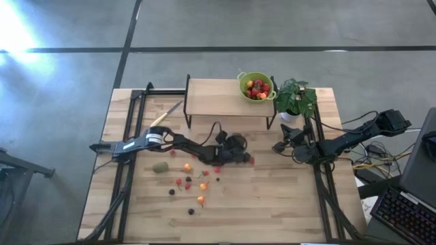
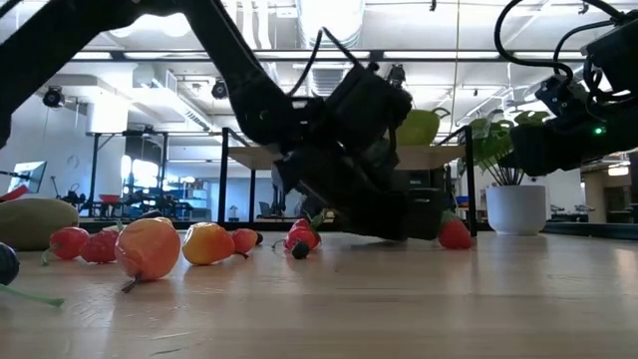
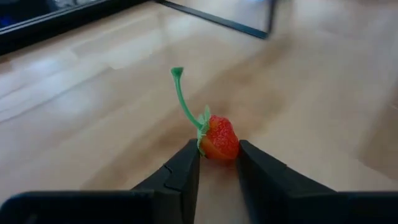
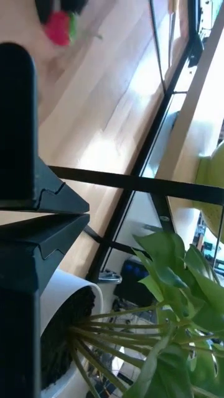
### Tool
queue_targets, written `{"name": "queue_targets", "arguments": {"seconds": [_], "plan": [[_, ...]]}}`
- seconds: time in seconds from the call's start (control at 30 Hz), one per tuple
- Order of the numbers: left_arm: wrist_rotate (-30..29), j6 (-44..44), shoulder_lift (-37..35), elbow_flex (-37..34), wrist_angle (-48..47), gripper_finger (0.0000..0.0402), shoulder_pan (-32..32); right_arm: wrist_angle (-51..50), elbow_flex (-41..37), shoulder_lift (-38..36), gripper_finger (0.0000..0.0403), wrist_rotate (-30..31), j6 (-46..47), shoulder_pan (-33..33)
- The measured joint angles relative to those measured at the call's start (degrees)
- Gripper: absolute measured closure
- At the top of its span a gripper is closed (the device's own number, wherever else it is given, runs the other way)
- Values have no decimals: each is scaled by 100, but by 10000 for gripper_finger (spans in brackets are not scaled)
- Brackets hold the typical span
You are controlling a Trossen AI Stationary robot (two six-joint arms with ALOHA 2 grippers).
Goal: Build produce basket
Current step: Put the strawberry into the green basket
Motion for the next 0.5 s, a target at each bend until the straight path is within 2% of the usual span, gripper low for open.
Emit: {"name": "queue_targets", "arguments": {"seconds": [0.13, 0.33, 0.5], "plan": [[246, 223, -183, -9, -203, 292, -130, -2, 0, -8, 394, -198, 11, 1], [965, 625, -408, -15, -348, 293, -189, -73, 0, 4, 394, -581, 196, -1], [1234, 981, -545, -15, -505, 292, -186, -601, 0, 4, 394, -804, 908, -1]]}}
